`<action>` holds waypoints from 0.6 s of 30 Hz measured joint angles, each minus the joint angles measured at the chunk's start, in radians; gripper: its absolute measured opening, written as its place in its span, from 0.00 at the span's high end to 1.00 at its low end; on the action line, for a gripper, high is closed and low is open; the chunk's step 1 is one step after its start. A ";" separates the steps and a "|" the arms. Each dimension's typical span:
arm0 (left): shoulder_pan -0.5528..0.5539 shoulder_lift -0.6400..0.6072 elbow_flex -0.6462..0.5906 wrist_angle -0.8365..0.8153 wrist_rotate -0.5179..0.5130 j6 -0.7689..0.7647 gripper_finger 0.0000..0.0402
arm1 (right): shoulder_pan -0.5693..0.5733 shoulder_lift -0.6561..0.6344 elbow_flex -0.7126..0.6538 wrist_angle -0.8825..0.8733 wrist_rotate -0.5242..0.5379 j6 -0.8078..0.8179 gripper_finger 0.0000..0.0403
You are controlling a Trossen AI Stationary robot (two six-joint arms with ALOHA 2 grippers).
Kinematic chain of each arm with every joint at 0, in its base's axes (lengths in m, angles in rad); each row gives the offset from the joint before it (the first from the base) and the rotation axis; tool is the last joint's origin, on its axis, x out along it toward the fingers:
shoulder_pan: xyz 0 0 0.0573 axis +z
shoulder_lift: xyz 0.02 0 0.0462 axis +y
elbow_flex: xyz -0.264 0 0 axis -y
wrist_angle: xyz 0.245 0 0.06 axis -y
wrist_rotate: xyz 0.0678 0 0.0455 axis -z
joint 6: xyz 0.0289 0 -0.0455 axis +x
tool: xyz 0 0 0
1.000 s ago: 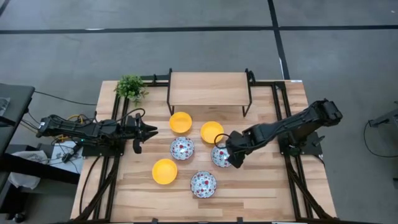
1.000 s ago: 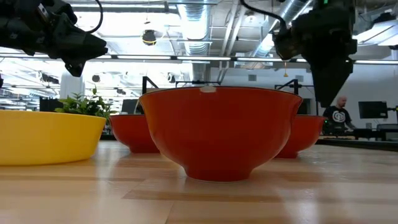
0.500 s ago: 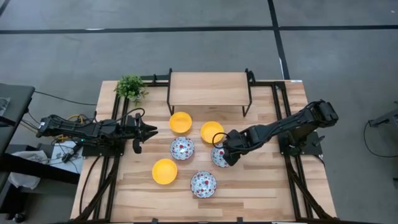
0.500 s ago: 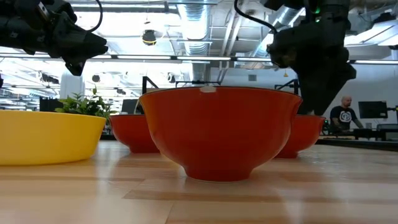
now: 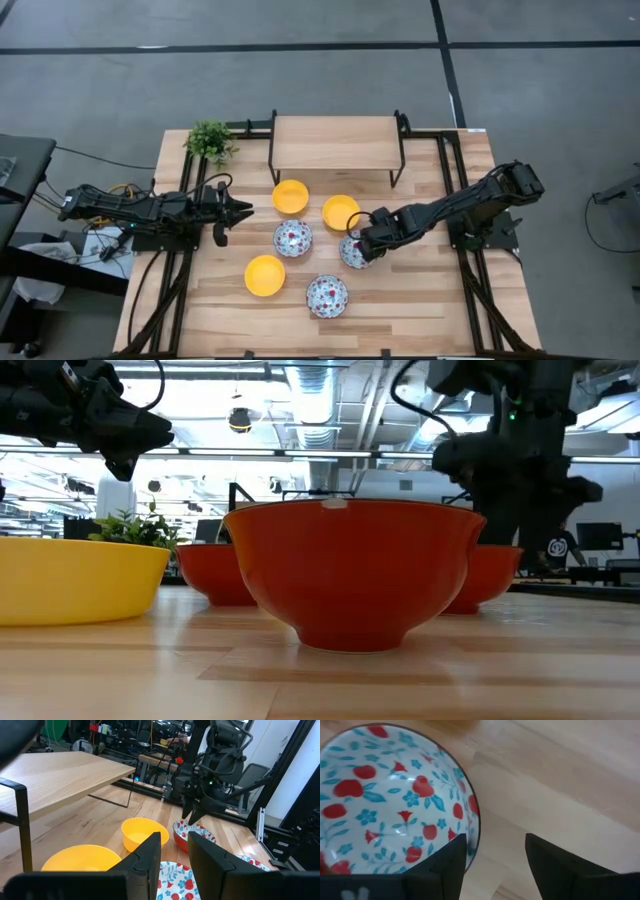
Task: Pick & Place Mini bowls
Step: Put the top right white patterned bowl on the shelf
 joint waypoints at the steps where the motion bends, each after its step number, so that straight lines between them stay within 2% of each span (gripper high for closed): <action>1: 0.000 0.000 0.000 0.000 0.000 0.000 0.76 | 0.000 0.000 -0.010 0.015 -0.001 0.005 0.53; 11: 0.000 0.000 0.000 0.007 0.000 0.000 0.76 | -0.013 0.000 -0.094 0.184 -0.003 0.022 0.55; 18: 0.000 0.000 0.000 0.013 0.000 0.000 0.76 | -0.015 0.000 -0.131 0.247 -0.006 0.025 0.62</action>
